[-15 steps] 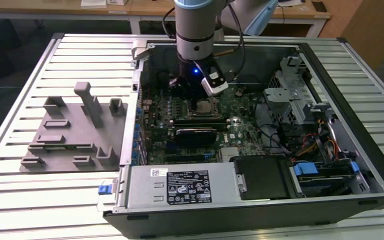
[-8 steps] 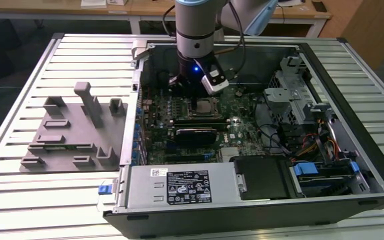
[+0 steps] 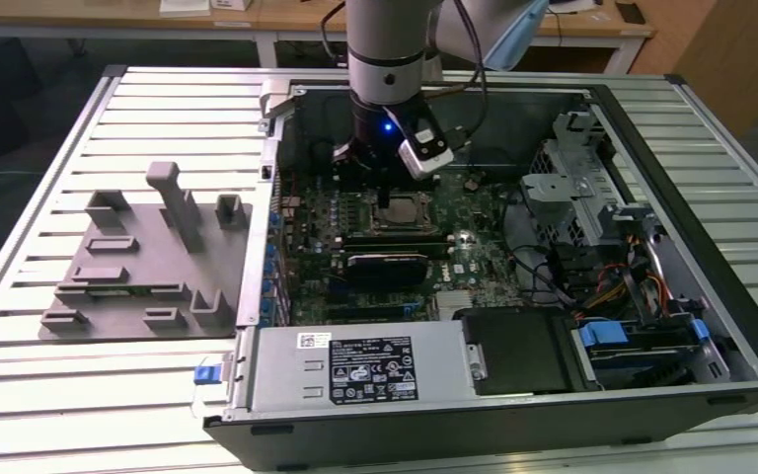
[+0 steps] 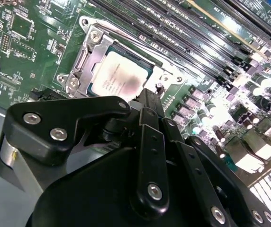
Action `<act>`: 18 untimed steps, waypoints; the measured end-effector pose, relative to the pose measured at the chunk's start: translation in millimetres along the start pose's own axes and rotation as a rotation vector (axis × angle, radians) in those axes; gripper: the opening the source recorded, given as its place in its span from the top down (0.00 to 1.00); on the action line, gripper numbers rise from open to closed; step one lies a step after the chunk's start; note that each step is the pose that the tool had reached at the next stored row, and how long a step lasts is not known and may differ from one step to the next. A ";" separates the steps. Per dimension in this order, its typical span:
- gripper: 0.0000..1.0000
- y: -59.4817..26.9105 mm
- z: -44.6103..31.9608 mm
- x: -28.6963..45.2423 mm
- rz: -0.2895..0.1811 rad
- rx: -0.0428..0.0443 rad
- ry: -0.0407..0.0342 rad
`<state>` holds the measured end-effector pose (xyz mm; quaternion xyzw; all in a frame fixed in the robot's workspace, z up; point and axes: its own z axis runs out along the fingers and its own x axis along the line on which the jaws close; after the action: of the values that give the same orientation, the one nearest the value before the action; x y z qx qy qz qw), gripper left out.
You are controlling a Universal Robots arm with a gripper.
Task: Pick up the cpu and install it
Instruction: 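Close the cpu cover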
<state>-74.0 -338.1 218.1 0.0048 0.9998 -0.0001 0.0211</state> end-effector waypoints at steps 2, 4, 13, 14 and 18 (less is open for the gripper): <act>0.89 0.0 -2.0 -0.1 0.000 0.0000 0.0000; 0.89 0.0 -4.0 -0.2 0.000 0.0001 0.0000; 0.89 0.0 -11.3 -0.5 0.000 0.0000 0.0000; 0.89 0.0 -12.1 -0.5 0.000 0.0000 0.0000; 0.89 0.0 -15.7 -0.7 0.000 0.0000 0.0000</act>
<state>-74.0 -338.1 233.8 0.0047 0.9998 -0.0001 0.0211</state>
